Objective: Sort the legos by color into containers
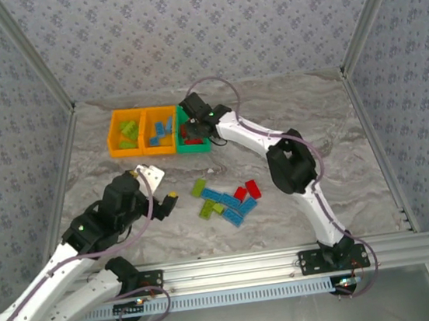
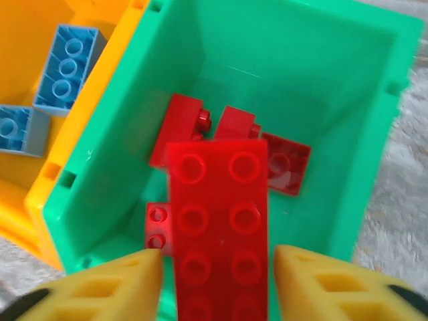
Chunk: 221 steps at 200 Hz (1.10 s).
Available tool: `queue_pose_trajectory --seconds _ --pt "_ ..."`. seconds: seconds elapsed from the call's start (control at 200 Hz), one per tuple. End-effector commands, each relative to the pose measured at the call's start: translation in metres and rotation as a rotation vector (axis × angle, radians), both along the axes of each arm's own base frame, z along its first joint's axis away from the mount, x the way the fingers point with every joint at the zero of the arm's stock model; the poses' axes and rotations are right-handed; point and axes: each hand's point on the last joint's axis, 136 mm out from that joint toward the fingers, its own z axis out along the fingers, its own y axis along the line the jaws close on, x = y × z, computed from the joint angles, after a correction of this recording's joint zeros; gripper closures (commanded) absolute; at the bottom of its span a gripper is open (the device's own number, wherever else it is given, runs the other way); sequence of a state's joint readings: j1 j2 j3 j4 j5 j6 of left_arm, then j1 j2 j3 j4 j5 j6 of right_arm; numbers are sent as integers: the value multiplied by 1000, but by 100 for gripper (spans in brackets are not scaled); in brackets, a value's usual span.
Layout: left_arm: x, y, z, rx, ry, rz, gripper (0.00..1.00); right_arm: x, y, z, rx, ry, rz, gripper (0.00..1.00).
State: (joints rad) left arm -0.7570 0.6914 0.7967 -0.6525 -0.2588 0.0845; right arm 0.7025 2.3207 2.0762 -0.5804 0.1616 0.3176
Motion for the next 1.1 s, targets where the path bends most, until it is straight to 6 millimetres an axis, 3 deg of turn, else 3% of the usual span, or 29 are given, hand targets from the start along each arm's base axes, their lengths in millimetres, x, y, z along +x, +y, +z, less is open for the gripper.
queue_pose_trajectory --seconds 0.0,0.125,0.24,0.395,0.52,0.655,0.824,0.909,1.099 --pt "8 11 3 2 -13 73 1 3 3 24 -6 2 22 45" --pt "12 15 6 -63 3 144 1 -3 -3 47 -6 -19 27 44" --pt "13 6 7 -165 88 196 1 -26 -15 81 -8 -39 52 44" --pt "18 -16 -1 -280 205 221 1 -90 -34 133 23 -55 158 42" --pt "29 -38 -15 -296 288 213 1 -153 -56 156 25 -53 236 25" --pt "47 -61 -39 -300 387 223 1 -216 -87 158 52 -17 253 13" --pt "74 -91 -78 -297 520 234 1 -268 -120 152 168 58 207 0" --pt "83 -101 -105 -236 601 258 1 -281 -131 148 202 99 170 0" --pt "94 -118 -162 -115 766 301 4 -284 -147 134 142 137 104 0"
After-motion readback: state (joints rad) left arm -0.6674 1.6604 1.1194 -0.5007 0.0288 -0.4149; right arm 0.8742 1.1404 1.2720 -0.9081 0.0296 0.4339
